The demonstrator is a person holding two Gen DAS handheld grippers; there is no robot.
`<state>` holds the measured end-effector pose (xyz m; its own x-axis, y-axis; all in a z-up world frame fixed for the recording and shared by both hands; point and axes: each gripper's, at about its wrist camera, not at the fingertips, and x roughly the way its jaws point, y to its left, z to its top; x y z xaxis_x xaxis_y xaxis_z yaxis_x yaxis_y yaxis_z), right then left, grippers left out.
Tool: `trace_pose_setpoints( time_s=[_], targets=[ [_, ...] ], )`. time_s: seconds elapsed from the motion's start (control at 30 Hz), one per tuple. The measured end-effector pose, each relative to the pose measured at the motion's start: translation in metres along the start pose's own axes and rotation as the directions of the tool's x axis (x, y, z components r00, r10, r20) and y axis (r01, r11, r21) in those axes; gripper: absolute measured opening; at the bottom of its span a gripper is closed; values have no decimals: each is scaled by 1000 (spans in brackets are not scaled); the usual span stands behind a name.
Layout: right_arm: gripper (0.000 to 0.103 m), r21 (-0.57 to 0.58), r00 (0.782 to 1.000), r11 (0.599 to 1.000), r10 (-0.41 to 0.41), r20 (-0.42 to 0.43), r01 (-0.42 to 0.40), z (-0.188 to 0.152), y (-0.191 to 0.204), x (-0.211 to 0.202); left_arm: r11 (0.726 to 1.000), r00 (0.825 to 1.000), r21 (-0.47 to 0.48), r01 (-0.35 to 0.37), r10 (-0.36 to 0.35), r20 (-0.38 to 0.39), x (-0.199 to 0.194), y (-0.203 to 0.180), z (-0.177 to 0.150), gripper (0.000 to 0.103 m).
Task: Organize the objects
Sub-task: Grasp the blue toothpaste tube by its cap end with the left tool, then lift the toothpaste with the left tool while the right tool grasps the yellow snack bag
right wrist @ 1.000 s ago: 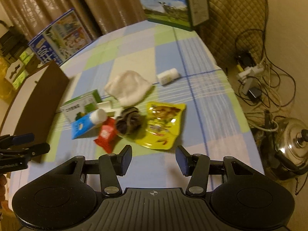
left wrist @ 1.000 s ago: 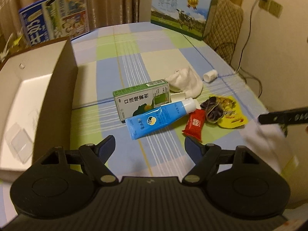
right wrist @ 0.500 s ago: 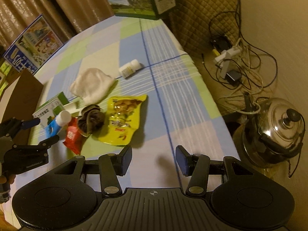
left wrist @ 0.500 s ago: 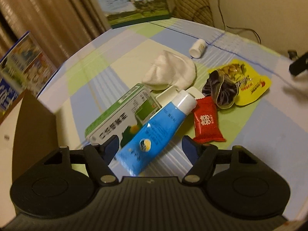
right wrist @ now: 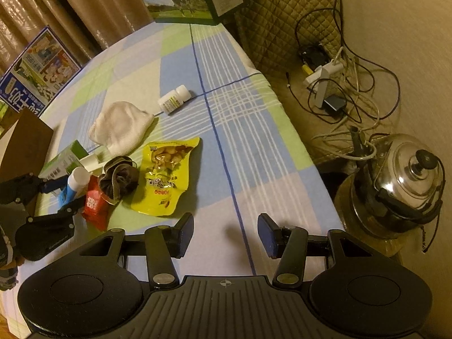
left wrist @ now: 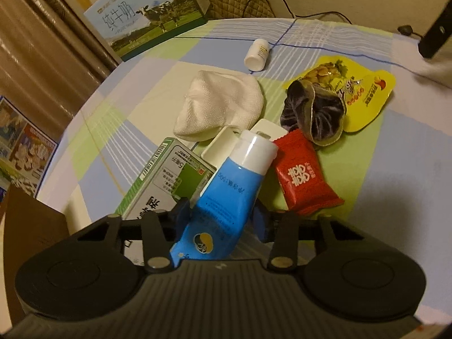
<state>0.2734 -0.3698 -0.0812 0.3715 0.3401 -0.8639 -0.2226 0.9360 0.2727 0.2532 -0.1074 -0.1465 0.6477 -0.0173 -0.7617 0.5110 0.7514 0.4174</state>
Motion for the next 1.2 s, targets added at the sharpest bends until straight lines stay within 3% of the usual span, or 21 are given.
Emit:
trace_pose_setpoints(
  time_s=[0.17, 0.33, 0.5, 0.63, 0.7, 0.93, 1.2],
  targets=[
    [48, -3, 999, 999, 37, 9, -37, 5, 5, 6, 999, 1000, -32, 10, -10, -1, -9, -1, -4, 33],
    [48, -19, 997, 996, 82, 5, -82, 10, 14, 16, 988, 998, -148, 37, -44, -42, -24, 5, -10, 13],
    [48, -40, 994, 993, 112, -5, -112, 14, 25, 27, 953, 989, -298, 56, -94, -116, -32, 15, -20, 13],
    [48, -48, 993, 992, 116, -9, -116, 16, 28, 32, 888, 974, -455, 70, -160, -162, -40, 33, -30, 14],
    [48, -47, 993, 992, 116, -11, -117, 15, 27, 33, 870, 971, -487, 78, -177, -161, -41, 38, -33, 14],
    [48, -46, 993, 992, 118, -8, -118, 16, 27, 33, 872, 965, -481, 91, -197, -174, -24, 34, -31, 16],
    [48, -53, 995, 994, 98, 20, -97, 27, 43, 44, 822, 971, -567, 56, -176, -160, -26, 44, -39, 9]
  ],
)
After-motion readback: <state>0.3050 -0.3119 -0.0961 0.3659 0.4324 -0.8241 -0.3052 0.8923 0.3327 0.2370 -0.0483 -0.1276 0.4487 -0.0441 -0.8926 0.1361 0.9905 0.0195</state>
